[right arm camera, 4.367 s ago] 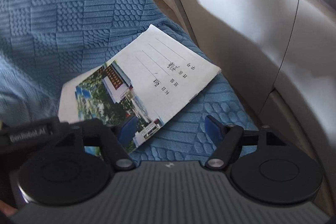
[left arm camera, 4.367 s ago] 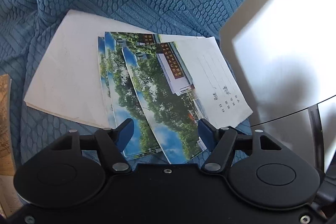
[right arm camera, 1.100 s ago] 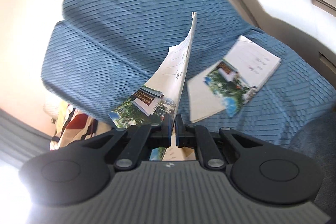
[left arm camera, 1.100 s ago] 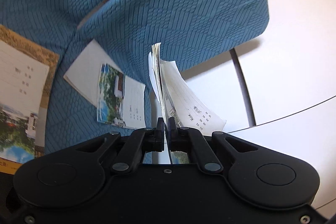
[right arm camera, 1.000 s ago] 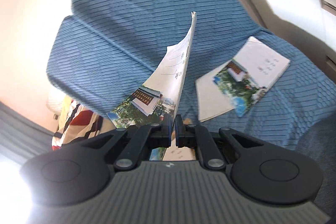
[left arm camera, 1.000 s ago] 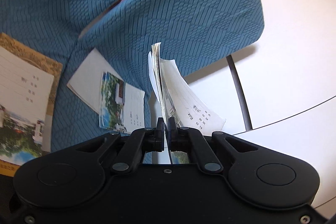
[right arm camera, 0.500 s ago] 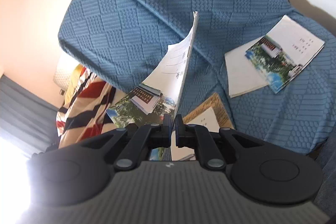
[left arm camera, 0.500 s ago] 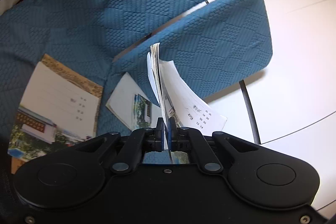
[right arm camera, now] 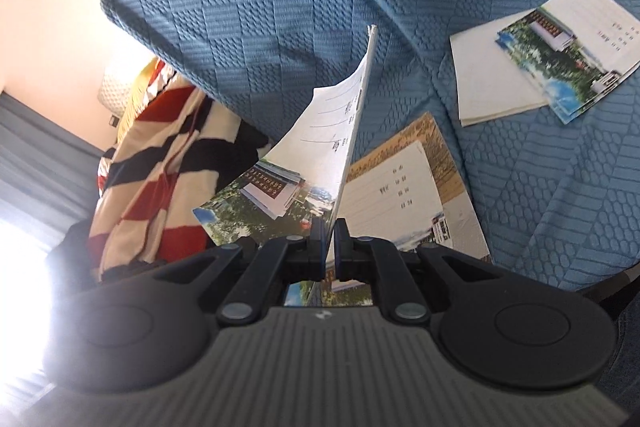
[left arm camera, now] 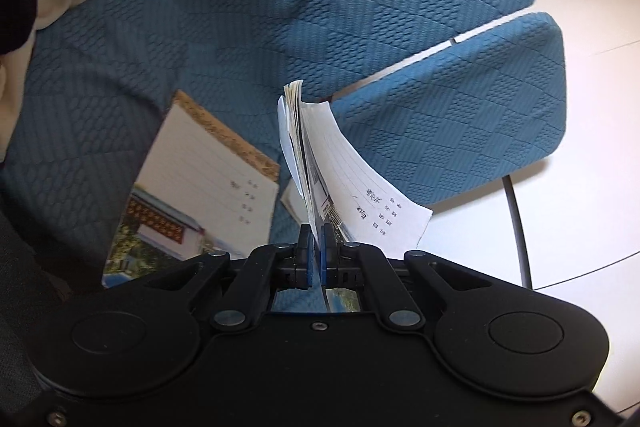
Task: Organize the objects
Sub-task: 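Carry the postcards with both grippers over the book stack, then lower the postcards onto the book stack and open both grippers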
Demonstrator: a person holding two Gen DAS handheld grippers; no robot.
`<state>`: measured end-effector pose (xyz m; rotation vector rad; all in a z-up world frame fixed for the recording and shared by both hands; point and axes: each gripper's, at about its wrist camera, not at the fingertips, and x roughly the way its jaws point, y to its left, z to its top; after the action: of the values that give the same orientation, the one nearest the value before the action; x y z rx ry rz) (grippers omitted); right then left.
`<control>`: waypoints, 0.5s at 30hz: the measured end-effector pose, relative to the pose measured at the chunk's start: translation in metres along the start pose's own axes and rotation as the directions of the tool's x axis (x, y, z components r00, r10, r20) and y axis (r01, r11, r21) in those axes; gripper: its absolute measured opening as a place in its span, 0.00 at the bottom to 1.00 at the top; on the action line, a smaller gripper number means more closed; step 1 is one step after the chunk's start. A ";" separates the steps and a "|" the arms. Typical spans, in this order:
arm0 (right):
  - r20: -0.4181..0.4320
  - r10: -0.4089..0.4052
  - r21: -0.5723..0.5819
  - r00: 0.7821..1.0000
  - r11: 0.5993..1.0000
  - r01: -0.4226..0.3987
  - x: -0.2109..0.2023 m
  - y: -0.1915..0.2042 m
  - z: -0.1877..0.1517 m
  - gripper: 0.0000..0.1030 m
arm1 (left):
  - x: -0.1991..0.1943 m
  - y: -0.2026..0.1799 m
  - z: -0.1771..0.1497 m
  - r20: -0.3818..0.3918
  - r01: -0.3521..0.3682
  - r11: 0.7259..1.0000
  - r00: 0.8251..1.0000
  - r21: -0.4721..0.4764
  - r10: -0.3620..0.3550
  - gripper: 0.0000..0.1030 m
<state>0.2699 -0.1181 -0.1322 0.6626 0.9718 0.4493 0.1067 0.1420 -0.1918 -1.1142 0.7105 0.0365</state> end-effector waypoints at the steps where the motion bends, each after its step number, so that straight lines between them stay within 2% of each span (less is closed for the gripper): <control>1: -0.009 -0.004 0.004 1.000 1.000 0.005 0.004 -0.002 -0.001 0.07 | 0.001 0.005 0.000 -0.001 -0.003 1.000 1.000 0.000 0.003 0.02; 9: -0.073 -0.054 0.032 0.996 0.998 0.057 0.037 -0.027 -0.009 0.07 | 0.019 0.042 -0.012 -0.058 -0.067 0.994 0.996 -0.081 0.062 0.02; 15: -0.120 -0.103 0.029 0.987 0.994 0.107 0.061 -0.042 -0.014 0.07 | 0.034 0.063 -0.025 -0.098 -0.144 0.982 0.986 -0.121 0.132 0.03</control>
<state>0.2910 -0.1063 -0.2039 0.6188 1.1243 0.3819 0.0977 0.1397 -0.2673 -1.1929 0.8750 0.1528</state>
